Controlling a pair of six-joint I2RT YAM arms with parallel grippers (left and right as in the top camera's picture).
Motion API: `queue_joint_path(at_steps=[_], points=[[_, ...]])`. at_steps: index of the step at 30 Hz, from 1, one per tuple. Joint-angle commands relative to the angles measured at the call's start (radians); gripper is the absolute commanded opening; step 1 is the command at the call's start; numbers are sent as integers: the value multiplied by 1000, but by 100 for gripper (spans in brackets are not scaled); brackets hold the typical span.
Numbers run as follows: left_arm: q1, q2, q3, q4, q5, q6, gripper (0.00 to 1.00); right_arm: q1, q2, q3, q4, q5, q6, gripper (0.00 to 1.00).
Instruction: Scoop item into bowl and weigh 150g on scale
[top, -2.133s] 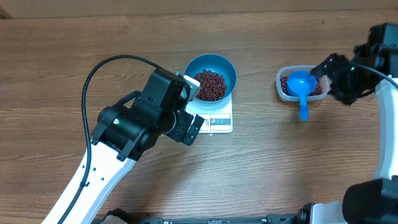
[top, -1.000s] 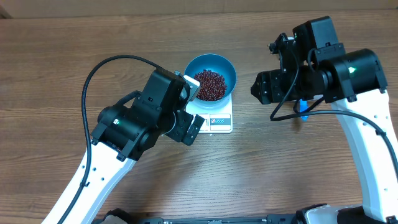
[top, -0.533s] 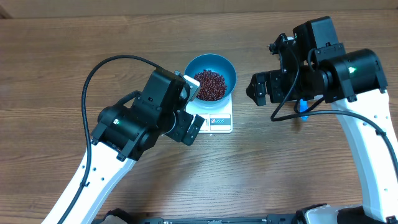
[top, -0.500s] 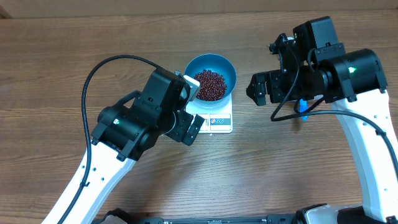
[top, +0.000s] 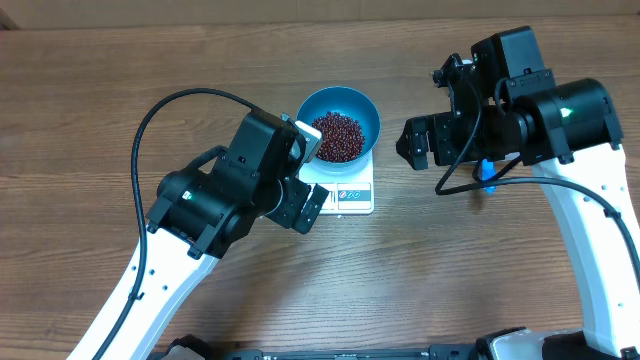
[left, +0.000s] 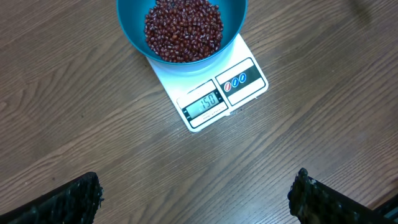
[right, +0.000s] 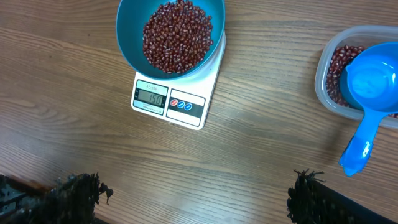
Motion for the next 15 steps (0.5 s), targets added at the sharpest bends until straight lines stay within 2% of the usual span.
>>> queue_joint_path(at_steps=[1,3,8,15], points=[[6,3,13,0,11,15,99,0,-31,18,-4,12,-8,100],[6,3,13,0,11,15,100,0,-48,10,22,13,-8,100],[6,3,13,0,11,15,99,11,-159,-106,229,13,-16,100],[6,3,13,0,11,15,100,10,-418,-476,526,14,-21,100]])
